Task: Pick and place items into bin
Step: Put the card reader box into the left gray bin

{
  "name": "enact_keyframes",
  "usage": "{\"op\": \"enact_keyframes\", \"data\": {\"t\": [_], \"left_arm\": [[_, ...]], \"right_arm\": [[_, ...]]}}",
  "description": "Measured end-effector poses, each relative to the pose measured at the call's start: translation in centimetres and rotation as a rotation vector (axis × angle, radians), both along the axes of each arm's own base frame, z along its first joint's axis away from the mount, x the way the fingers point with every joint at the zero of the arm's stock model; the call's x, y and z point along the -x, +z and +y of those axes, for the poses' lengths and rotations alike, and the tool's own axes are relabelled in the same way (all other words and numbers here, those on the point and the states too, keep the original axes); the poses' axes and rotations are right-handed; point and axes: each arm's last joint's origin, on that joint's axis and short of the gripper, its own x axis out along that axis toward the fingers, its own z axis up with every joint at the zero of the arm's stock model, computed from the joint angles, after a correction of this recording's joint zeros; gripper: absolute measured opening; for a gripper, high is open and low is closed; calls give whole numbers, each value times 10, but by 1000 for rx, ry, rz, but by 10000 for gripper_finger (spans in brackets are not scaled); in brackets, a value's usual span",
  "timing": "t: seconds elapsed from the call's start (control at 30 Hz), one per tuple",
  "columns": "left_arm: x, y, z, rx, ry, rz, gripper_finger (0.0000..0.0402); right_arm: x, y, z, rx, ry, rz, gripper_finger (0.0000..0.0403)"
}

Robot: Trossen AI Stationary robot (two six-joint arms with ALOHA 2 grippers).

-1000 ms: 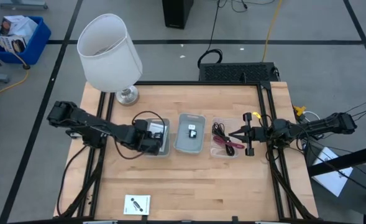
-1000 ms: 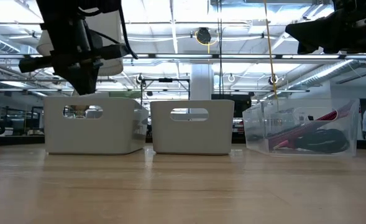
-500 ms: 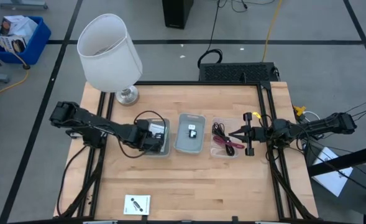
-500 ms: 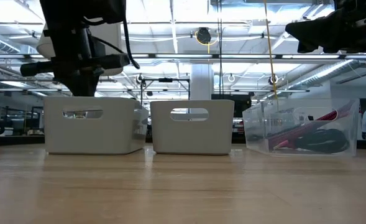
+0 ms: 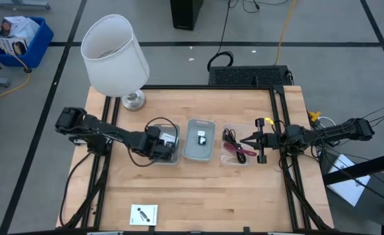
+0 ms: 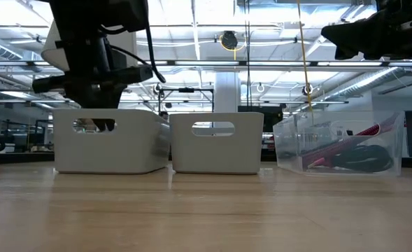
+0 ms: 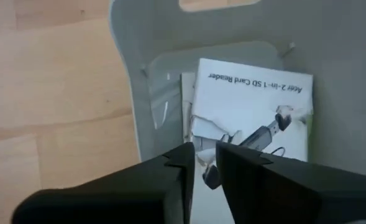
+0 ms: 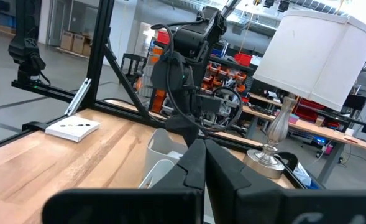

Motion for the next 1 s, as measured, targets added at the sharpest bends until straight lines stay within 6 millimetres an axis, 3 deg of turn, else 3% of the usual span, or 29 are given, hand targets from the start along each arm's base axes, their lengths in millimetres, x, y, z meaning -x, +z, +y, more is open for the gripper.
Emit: {"op": "enact_keyframes", "data": {"t": [0.13, 0.3, 0.43, 0.57, 0.83, 1.0], "left_arm": [[1, 3, 1, -19, -18, 5, 88], [6, 32, -4, -136, -213, 52, 104], [11, 66, -25, -245, -454, 83, 112], [16, 82, -57, -157, -801, 118, 113], [53, 60, -128, 9, -957, 73, 113], [81, 38, -157, 56, -985, 5, 114]], "right_arm": [[0, 0, 0, 0, 0, 0, 0], [0, 0, 0, -3, 1, 1, 0], [0, 0, 0, -3, 1, 4, 0], [0, -1, 0, -2, 1, 8, 0], [0, -1, 0, -19, 5, 11, 0], [0, -2, 0, -24, 5, 21, 0]]}}
